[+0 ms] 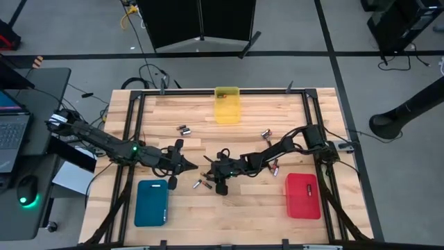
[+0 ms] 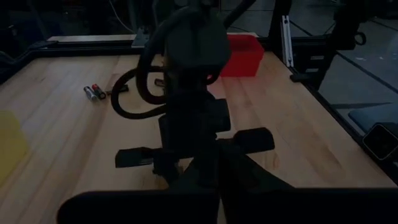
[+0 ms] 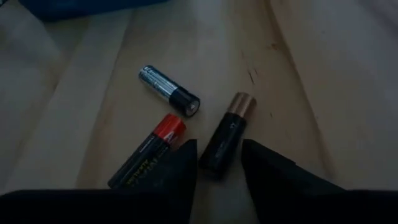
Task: Sort batteries
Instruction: Put the golden battery into the red bin
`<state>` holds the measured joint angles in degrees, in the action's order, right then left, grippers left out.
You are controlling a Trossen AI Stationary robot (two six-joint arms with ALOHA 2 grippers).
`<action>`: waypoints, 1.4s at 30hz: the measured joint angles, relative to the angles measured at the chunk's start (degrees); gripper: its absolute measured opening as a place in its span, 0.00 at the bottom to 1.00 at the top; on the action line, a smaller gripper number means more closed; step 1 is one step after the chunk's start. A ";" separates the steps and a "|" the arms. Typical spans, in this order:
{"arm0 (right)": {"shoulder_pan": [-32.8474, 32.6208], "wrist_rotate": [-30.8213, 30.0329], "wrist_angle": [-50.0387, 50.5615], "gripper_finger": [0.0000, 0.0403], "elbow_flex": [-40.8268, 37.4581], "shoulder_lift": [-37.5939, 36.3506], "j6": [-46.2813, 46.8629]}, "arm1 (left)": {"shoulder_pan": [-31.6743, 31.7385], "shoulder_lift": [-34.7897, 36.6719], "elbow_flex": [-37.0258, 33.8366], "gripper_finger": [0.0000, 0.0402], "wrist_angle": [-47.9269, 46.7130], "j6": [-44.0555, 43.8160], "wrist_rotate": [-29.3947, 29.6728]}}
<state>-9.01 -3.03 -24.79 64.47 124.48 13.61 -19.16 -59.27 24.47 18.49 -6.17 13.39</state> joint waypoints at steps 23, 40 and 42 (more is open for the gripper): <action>1.19 -2.25 18.97 0.15 -0.23 -18.16 -4.18 | 0.96 -5.85 0.02 0.01 13.75 4.21 6.23; -20.82 -17.53 64.79 0.15 -0.17 -44.18 38.76 | 7.61 -6.03 0.02 0.01 19.38 9.16 4.94; -23.85 -18.38 69.51 0.15 -0.17 -44.51 48.04 | 8.02 -6.03 0.02 0.01 19.40 9.23 4.92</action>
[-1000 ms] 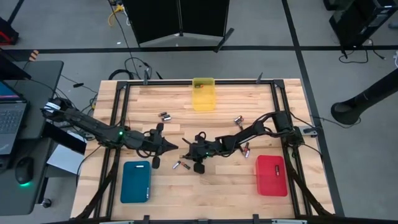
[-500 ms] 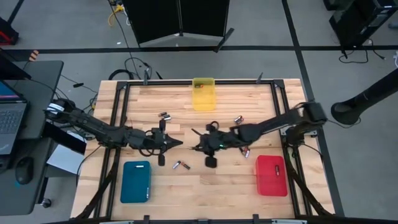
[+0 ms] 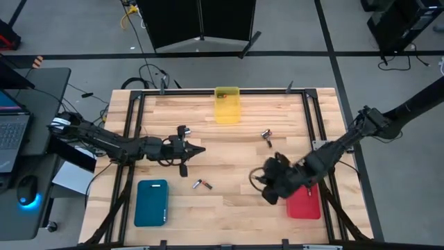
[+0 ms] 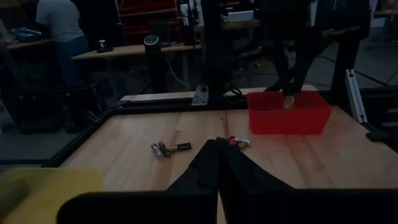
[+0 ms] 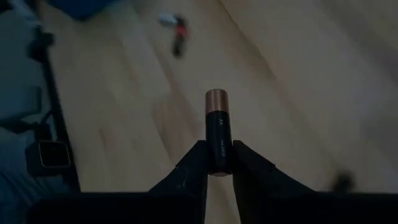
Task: Sort batteries
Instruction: Put the golden battery into the red bin
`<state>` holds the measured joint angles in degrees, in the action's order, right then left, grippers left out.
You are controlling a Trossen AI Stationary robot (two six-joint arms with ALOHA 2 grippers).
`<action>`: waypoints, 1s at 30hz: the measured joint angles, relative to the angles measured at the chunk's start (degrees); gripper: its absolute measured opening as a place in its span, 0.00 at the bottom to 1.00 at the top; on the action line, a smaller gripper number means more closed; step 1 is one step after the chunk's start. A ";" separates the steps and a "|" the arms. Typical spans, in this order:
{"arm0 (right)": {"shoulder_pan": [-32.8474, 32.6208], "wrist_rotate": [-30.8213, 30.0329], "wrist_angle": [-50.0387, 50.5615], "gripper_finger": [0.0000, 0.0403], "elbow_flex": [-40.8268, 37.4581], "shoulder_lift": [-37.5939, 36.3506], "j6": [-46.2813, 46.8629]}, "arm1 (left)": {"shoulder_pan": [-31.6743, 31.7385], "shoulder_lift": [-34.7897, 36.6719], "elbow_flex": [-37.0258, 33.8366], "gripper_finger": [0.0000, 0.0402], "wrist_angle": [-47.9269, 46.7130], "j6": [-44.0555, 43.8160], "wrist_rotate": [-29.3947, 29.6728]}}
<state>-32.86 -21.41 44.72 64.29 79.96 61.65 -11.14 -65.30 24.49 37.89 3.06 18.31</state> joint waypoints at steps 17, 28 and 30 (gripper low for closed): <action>-17.15 15.68 29.92 0.15 -1.44 3.13 55.44 | 3.31 0.02 0.00 0.01 -0.11 2.31 -0.11; -17.29 21.51 24.07 0.15 -9.51 5.31 59.96 | 6.12 0.02 0.00 0.01 0.02 1.66 -0.13; -17.12 21.51 23.10 0.15 -11.40 5.30 60.81 | 6.21 0.02 0.00 0.01 -0.02 1.46 -0.56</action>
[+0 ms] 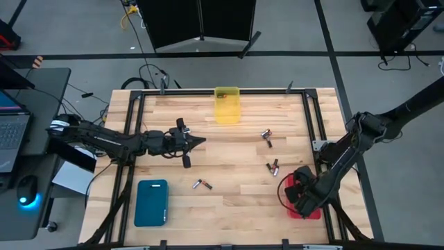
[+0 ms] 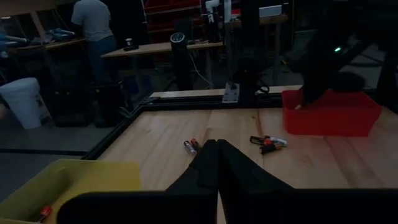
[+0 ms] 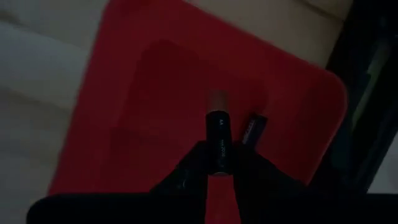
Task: Sort batteries
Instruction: Put the golden battery into the red bin, then put the bottom right orange battery into the yellow bin
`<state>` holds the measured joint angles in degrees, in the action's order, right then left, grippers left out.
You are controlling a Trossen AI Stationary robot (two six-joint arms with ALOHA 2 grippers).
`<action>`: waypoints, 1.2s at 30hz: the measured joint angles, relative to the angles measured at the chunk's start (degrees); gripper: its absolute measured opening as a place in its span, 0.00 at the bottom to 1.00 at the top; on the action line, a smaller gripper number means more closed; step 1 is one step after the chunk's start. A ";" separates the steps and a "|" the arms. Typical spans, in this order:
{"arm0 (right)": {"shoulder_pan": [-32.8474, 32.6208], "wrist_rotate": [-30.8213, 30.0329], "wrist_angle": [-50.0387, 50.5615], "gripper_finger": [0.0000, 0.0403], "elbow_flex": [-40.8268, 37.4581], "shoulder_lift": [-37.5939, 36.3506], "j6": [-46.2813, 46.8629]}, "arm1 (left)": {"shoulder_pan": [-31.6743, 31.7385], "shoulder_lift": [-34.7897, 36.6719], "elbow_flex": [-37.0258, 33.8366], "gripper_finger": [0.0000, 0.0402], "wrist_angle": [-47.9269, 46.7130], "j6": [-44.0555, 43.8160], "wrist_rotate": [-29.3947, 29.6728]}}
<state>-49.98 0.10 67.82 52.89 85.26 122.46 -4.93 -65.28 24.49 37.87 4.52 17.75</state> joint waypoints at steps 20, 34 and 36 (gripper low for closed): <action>1.10 0.82 -16.03 0.23 -9.82 -0.07 -1.26 | -0.02 0.02 0.04 0.01 -3.61 -2.46 -2.88; 2.99 8.97 -10.89 0.38 -2.38 -0.05 -11.93 | -0.02 0.02 0.04 0.01 -5.99 -3.28 -4.88; 3.74 9.00 -8.32 0.41 0.63 -0.07 -14.59 | -0.02 0.02 0.04 0.01 -6.70 -3.30 -4.88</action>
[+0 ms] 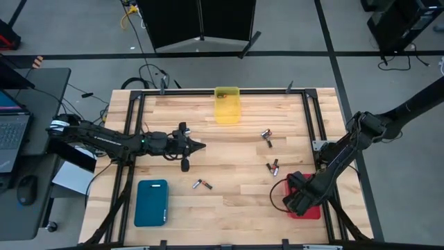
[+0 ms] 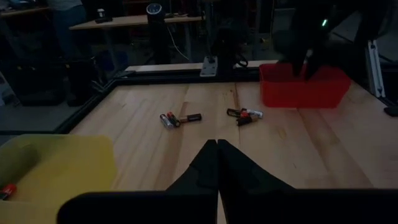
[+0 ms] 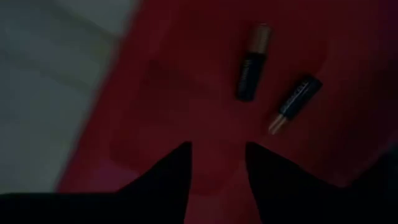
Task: Sort batteries
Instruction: Put the bottom right orange battery into the yellow bin
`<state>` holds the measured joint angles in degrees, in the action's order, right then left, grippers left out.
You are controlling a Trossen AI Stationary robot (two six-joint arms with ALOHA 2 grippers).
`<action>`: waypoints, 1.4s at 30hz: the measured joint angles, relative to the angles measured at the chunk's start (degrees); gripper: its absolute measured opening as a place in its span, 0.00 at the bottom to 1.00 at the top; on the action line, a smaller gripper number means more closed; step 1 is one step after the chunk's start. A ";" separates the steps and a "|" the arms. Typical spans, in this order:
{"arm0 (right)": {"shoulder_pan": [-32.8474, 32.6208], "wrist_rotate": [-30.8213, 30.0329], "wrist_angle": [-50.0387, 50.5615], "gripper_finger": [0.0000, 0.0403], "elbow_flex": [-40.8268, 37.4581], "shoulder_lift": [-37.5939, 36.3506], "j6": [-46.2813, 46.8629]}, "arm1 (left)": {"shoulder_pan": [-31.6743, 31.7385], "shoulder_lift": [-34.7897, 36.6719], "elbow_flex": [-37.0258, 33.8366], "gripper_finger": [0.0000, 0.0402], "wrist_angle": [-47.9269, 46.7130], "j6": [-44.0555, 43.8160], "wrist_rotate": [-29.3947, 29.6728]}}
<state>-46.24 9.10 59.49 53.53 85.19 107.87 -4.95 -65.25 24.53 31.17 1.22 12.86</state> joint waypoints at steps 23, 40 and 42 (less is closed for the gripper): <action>27.94 -15.42 10.70 0.44 14.57 2.61 -71.63 | 0.02 0.00 -0.01 0.01 -3.30 3.49 -0.59; 35.99 -16.72 11.32 0.44 14.51 16.00 -129.69 | 0.02 0.00 -0.01 0.01 -7.39 4.54 -0.63; 36.37 -16.88 11.32 0.44 14.50 15.70 -131.24 | 0.02 0.00 0.00 0.01 -7.38 4.55 -0.63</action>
<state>-9.88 -7.78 70.82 68.03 100.88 -23.37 -4.93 -65.25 24.53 23.79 5.77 12.23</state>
